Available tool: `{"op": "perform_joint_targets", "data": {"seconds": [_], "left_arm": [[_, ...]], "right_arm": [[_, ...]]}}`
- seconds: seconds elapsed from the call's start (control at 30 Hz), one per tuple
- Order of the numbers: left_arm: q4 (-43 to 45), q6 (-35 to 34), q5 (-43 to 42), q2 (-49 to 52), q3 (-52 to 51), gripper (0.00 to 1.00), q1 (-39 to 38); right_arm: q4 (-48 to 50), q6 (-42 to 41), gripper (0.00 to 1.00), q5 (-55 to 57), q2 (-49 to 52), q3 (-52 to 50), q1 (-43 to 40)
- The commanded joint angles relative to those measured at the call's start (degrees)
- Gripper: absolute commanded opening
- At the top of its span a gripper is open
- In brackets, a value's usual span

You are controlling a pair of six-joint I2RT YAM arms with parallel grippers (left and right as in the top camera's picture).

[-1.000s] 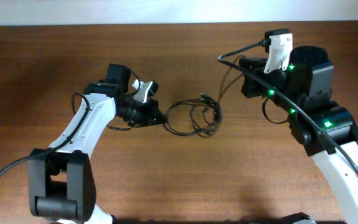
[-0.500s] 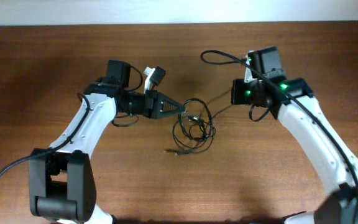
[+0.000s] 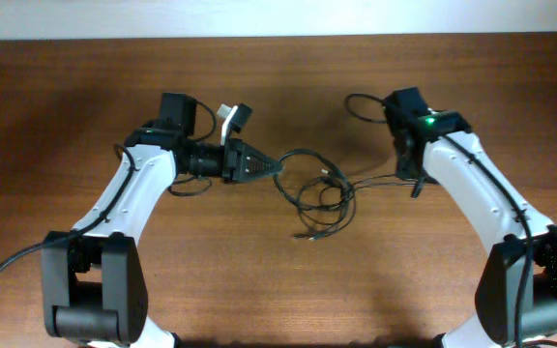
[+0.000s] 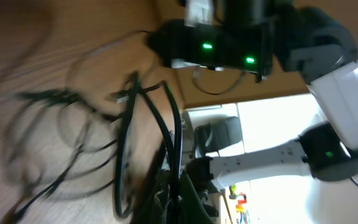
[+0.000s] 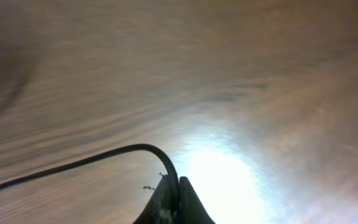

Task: Untangle cables

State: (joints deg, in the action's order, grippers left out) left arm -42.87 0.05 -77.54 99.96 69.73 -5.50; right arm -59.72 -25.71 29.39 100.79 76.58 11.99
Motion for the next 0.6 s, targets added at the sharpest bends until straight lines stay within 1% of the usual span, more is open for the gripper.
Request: {"op": "perform_joint_targets", "data": {"seconds": [0.0,0.07,0.17,0.27,0.3,0.37,0.4,0.43,0.53,0.57], "left_arm": [[-1.8,-5.6,9.0,0.0,-0.3,0.0,2.6],[-4.4,-5.6,13.1,0.0,-0.3,0.0,4.3],[-6.8,-5.6,18.4,0.0,-0.3,0.0,5.9],[-7.2,-5.6,21.4,0.0,-0.3,0.0,5.9],[-7.3,-5.6,22.4,0.0,-0.3,0.0,5.9],[-7.3,-5.6,28.3,0.0,-0.3,0.0,5.9],[-7.4,-5.7,35.1,0.0,-0.3,0.0,5.9],[-7.9,-7.3,43.3,0.0,-0.3,0.0,5.9],[-10.3,-14.6,66.6,0.0,-0.3,0.0,5.9],[-10.6,-15.8,68.9,0.0,-0.3,0.0,5.9]], "right_arm": [[-1.9,-0.7,0.04,4.0,0.4,0.5,-5.0],[-2.8,-0.7,0.04,3.2,0.4,0.5,-8.3],[-2.9,-0.6,0.04,-2.6,0.4,0.5,-11.7],[-2.0,4.1,0.04,-13.4,0.4,0.5,-12.9],[-1.8,6.0,0.04,-15.6,0.4,0.5,-12.9],[-1.7,6.9,0.04,-17.2,0.4,0.5,-12.8],[-1.6,7.4,0.04,-17.2,0.4,0.5,-12.8],[-1.6,7.5,0.04,-17.2,0.4,0.5,-12.8],[-1.6,10.6,0.04,-18.4,0.4,0.5,-12.7],[-1.6,12.2,0.04,-21.1,0.4,0.5,-12.7]]}}
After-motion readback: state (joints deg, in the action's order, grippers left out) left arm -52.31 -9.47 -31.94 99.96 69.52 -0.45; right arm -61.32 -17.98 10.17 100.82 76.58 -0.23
